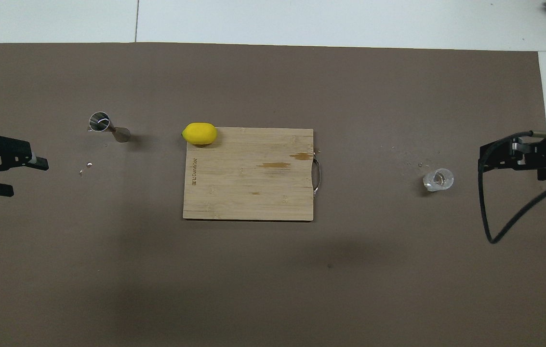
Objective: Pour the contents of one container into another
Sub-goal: 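Open the left gripper and move it toward the small metal cup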
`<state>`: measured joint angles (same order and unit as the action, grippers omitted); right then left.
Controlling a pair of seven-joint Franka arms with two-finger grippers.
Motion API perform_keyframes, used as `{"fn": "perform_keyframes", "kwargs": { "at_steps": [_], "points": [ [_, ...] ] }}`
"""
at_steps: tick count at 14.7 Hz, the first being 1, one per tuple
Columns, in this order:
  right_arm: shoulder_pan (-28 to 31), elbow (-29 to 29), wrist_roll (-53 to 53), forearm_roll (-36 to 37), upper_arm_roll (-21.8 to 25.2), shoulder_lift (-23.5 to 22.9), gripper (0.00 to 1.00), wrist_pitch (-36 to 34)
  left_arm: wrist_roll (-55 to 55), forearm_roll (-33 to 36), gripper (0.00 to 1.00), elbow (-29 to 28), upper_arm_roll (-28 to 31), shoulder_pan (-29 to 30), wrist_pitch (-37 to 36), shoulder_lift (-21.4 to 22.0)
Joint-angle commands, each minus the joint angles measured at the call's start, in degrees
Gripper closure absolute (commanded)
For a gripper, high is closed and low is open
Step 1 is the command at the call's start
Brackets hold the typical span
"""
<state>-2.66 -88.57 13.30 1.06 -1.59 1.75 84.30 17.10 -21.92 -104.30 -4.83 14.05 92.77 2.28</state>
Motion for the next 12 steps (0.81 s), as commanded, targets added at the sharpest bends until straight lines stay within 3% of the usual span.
{"fn": "perform_keyframes", "kwargs": {
  "at_steps": [1,4,6,12],
  "points": [
    [0.02,-0.46,-0.82,-1.06,0.28,0.80,0.01,-0.80,13.25,-2.43,0.00,-3.63,-0.62,2.12,1.36,-0.25],
    [0.02,-0.46,-0.82,-1.06,0.28,0.80,0.01,-0.80,37.85,-7.85,0.00,-3.72,-0.71,1.95,8.36,-3.07],
    [0.02,-0.46,-0.82,-1.06,0.28,0.80,0.01,-0.80,47.72,-14.26,0.00,-4.94,-0.71,1.86,14.07,-4.48],
    [0.02,-0.46,-0.82,-1.06,0.28,0.80,0.01,-0.80,51.63,-37.65,0.00,-13.74,-1.06,1.69,34.74,-5.53]
  ]
}}
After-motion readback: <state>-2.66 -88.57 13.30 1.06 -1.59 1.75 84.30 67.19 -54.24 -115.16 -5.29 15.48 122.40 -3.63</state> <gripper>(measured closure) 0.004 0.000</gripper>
